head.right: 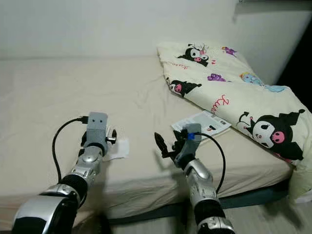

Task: Clean up the room

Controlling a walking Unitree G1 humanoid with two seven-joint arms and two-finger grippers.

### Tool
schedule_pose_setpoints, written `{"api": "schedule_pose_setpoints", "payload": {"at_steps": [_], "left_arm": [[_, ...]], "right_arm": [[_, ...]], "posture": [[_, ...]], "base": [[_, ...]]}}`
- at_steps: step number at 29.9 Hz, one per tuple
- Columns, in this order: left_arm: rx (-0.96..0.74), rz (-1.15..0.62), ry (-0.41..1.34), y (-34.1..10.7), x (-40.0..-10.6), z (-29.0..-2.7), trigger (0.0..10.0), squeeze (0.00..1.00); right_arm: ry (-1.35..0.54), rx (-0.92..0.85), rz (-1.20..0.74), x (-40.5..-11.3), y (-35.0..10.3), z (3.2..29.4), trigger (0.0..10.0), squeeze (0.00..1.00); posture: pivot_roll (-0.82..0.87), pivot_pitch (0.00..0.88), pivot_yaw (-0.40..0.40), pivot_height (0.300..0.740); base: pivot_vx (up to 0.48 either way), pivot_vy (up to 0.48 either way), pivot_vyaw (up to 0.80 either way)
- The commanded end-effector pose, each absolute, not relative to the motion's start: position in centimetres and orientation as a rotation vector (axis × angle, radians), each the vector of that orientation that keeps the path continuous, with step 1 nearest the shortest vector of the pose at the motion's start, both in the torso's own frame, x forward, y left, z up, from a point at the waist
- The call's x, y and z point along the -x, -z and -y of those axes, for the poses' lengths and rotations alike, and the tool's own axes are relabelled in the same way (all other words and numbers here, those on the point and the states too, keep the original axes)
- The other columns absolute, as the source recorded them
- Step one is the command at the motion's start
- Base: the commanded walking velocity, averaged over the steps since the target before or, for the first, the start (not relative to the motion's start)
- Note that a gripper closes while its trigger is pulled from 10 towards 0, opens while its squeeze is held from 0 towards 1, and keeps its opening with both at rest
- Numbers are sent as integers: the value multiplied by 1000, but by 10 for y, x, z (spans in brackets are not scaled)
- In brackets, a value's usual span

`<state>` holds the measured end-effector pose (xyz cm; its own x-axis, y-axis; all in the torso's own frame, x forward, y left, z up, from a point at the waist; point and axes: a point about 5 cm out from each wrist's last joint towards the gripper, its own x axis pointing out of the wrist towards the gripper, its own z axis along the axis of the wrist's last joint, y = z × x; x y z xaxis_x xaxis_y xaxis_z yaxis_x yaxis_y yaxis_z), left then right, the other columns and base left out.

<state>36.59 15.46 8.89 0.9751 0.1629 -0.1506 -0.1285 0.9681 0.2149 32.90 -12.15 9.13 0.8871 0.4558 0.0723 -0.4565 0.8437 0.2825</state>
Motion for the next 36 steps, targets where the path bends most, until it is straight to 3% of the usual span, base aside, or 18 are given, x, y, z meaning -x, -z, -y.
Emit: {"api": "schedule_pose_setpoints", "payload": {"at_steps": [1,20,36], "left_arm": [[-249,-205,-124,-82,-363,-152,10000,0],[-142,-363,-259,-72,-361,-168,10000,0],[-9,-358,-415,-87,-366,-199,10000,0]], "right_arm": [[-489,-325,4,-324,-92,122,10000,0],[-458,-359,1,-289,-96,119,10000,0],[-455,-384,5,-274,-112,110,10000,0]], "posture": [[-129,70,0,480],[-204,154,38,480],[-248,183,55,480]], "base": [[0,0,0],[0,0,0],[0,0,0]]}}
